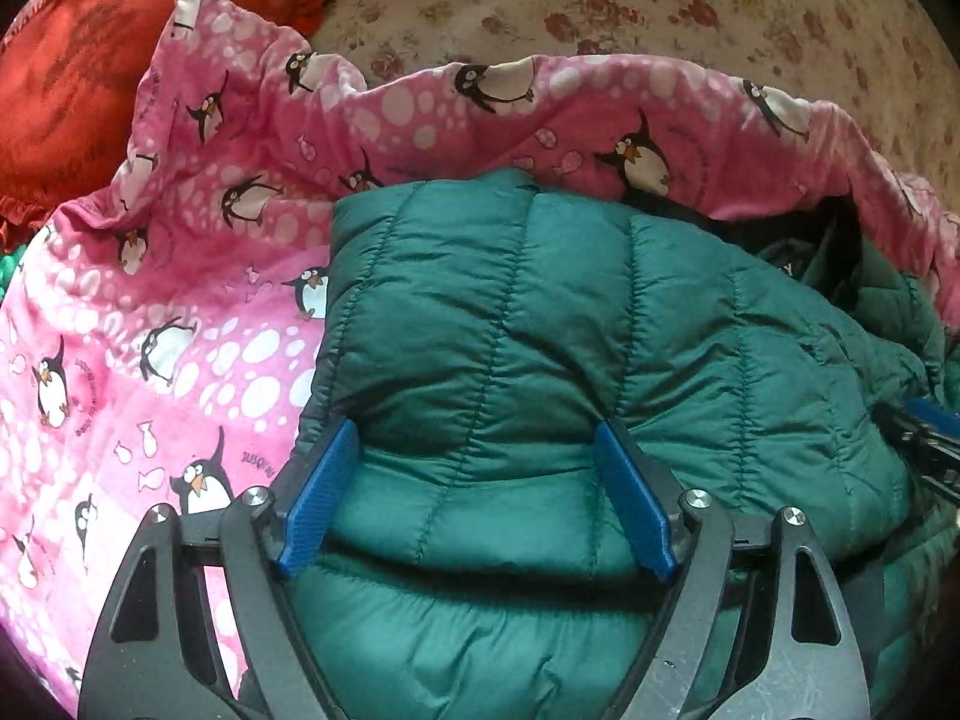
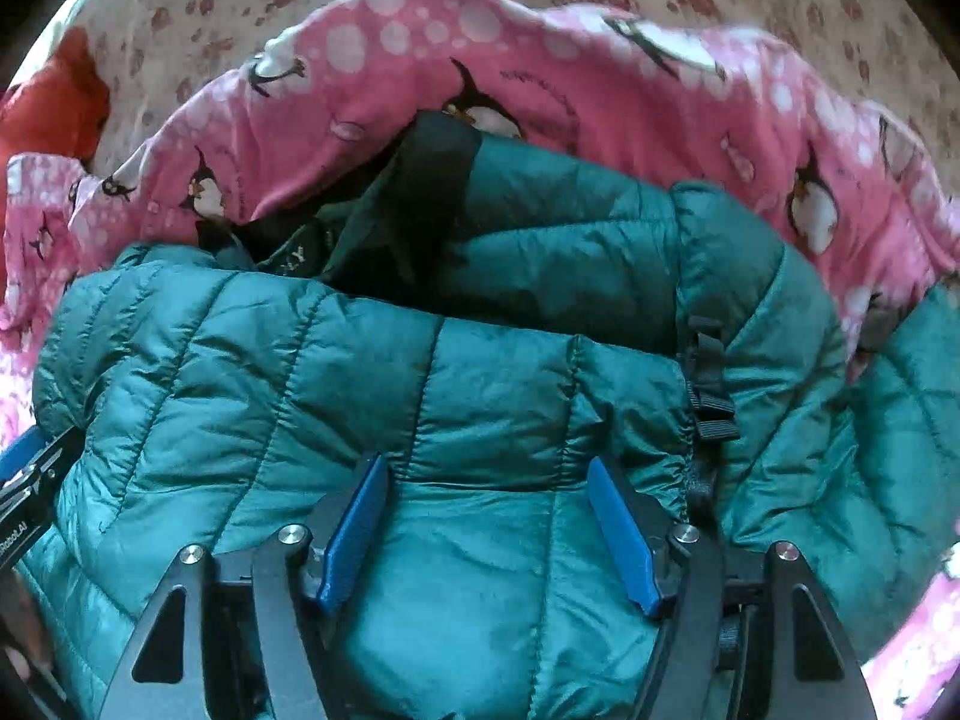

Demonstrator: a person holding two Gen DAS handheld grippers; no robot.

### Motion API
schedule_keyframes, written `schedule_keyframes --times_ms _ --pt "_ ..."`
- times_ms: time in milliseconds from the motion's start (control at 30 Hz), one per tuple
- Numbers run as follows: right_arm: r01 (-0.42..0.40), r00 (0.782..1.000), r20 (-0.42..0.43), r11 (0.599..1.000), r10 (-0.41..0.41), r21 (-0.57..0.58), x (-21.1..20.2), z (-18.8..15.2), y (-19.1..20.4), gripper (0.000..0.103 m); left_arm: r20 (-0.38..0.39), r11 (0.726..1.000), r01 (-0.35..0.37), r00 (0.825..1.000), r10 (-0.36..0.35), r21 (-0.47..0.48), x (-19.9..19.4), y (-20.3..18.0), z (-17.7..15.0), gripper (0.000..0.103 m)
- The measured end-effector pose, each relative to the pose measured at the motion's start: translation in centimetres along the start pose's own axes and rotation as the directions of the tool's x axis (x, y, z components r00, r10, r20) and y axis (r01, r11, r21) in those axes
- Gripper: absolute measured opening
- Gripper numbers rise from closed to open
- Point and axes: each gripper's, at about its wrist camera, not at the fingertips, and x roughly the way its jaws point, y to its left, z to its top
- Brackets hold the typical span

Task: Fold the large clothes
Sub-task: 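Move the right gripper to the other sleeve and grasp its cuff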

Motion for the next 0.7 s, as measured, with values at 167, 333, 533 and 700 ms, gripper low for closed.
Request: schedule_keyframes --times_ms 167,333,533,700 --pt "-0.067 0.995 0.074 0.996 0.063 0.055 -4.3 -1.8 -1.5 0.066 0.019 1.0 0.0 1.0 0.0 -0.008 -0.3 0.0 -0.4 0.081" --pt "0.0 1.0 0.011 1.0 -0.001 0.005 -2.2 -3.8 -1.7 0.066 0.029 1.0 -0.015 0.999 0.015 0.001 -0.9 -0.7 -0.8 0.081" --pt "-0.019 0.998 0.058 0.999 0.017 0.027 -4.8 -3.6 -1.7 0.066 0.074 1.0 -0.014 0.997 0.012 0.019 -3.5 -1.5 -1.7 0.081" --pt "0.02 0.999 0.046 0.997 -0.023 0.072 -5.0 -4.7 -3.0 0.066 0.115 0.999 0.024 0.993 -0.027 0.023 -5.9 -2.8 -2.2 0.081"
